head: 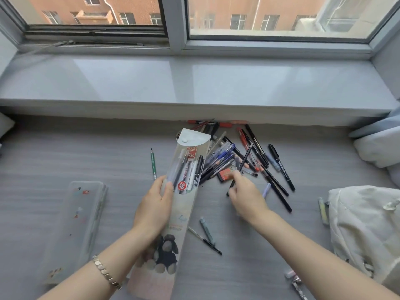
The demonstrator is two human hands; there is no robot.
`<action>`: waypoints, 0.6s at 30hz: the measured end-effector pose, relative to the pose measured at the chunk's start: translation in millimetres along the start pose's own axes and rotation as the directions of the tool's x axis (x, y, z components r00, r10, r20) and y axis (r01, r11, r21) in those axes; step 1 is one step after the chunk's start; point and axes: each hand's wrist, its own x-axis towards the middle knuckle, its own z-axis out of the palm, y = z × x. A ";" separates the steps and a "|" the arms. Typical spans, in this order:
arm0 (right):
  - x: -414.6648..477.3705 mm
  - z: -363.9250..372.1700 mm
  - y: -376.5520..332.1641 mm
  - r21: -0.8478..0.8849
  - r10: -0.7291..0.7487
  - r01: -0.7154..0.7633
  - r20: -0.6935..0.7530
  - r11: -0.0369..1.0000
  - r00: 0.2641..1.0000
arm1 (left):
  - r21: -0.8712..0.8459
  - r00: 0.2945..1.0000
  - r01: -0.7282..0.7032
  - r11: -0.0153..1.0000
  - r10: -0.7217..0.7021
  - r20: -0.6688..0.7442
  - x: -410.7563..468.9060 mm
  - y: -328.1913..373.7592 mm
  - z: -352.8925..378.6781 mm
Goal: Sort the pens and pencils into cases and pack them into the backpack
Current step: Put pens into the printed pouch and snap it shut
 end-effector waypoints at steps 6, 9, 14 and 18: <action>27.0 -47.6 -14.8 0.573 0.138 -0.167 0.094 0.802 0.986 | -0.030 1.000 -0.005 1.000 0.004 -0.010 6.6 1.1 -3.8; 41.7 -68.9 -24.1 0.296 0.151 -0.176 0.106 0.939 0.983 | -0.038 1.000 -0.008 0.999 0.008 -0.006 10.2 2.4 -5.8; 60.1 -58.2 -39.6 0.165 0.237 -0.261 0.152 0.951 0.960 | -0.029 1.000 0.011 1.000 -0.011 -0.011 15.0 2.7 -12.3; 63.1 -17.8 -45.0 0.335 0.368 -0.427 0.228 0.840 0.902 | -0.032 0.999 0.031 0.999 -0.031 -0.026 16.9 -1.2 -18.5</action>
